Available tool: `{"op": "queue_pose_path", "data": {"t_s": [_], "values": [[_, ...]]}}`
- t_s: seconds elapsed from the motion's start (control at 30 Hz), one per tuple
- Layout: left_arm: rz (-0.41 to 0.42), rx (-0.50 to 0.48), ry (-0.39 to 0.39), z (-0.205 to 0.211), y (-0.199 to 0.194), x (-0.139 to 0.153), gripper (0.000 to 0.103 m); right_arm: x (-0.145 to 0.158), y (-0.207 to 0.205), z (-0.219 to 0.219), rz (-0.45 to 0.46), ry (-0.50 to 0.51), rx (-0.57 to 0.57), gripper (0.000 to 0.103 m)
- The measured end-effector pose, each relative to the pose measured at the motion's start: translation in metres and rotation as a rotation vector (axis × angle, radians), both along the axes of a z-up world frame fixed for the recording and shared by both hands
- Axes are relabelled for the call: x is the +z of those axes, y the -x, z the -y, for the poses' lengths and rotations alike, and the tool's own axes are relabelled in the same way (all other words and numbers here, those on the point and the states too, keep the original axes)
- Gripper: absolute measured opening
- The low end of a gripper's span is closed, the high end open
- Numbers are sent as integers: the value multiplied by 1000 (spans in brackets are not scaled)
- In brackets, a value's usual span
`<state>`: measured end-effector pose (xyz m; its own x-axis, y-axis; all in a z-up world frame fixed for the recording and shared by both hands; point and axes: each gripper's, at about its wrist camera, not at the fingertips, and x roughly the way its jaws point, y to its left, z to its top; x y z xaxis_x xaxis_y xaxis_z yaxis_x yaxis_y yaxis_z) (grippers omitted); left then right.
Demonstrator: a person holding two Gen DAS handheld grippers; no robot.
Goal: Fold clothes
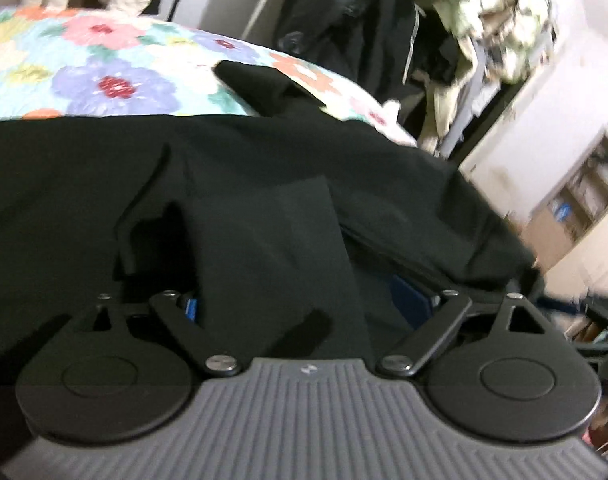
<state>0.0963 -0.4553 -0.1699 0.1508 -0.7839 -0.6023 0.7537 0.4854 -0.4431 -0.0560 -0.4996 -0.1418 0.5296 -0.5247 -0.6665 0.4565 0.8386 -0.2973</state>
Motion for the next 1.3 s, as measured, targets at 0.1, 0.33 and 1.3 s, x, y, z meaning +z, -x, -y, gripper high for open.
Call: {"op": "queue_pose_path", "data": {"t_s": [0.1, 0.33, 1.3], "values": [[95, -56, -36, -2, 9, -3, 98, -3, 2, 9, 38, -51, 15, 45], [315, -75, -215, 0, 13, -22, 32, 7, 32, 41, 297, -241, -59, 6], [539, -128, -242, -7, 113, 134, 8, 134, 204, 1, 464, -150, 235, 36]]}}
